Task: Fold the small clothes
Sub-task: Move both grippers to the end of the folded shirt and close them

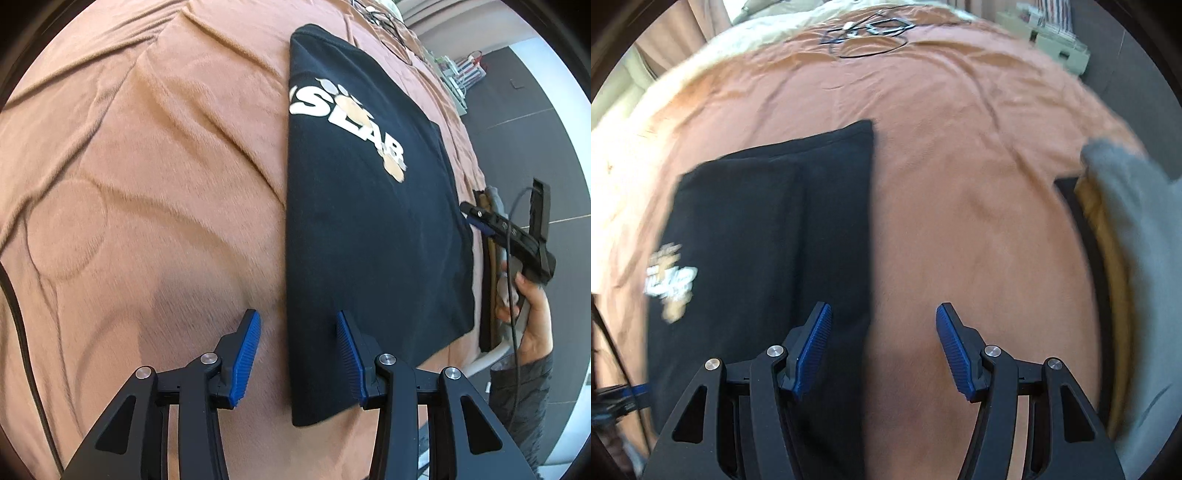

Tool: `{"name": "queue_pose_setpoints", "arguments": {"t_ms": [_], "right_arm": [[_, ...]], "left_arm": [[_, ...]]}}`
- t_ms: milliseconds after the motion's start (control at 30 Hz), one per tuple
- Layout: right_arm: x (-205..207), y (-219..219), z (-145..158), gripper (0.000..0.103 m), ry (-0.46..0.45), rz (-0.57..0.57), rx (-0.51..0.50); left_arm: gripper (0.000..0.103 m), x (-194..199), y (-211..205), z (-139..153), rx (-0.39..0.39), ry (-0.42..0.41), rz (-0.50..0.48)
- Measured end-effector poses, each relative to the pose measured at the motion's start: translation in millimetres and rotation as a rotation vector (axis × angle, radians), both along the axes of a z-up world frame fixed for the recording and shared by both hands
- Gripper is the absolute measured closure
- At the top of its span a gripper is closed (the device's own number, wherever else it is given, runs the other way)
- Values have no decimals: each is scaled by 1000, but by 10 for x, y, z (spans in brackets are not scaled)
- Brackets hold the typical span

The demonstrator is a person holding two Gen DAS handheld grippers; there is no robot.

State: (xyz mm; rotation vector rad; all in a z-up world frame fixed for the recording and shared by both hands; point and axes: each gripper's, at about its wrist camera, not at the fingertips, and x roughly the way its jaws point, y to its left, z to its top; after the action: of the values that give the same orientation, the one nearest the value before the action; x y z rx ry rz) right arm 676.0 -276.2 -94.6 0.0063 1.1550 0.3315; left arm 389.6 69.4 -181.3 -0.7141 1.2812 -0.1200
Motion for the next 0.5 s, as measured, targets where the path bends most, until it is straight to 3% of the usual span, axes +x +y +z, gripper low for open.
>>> {"name": "queue_pose_setpoints", "arguments": {"t_ms": [200,367,500], "right_arm": [[-406,-344,-64,46,114,49,203],[-599,-544,-247,46,171,58,224],[-771,-631,-221,48,183,74,264]], "left_arm": [[59,-152,-80,-29,-68,6,-14],[59,-249,-126,-62,-89,5,-12],[74,-246,-72,-126,-108,13,31]]}}
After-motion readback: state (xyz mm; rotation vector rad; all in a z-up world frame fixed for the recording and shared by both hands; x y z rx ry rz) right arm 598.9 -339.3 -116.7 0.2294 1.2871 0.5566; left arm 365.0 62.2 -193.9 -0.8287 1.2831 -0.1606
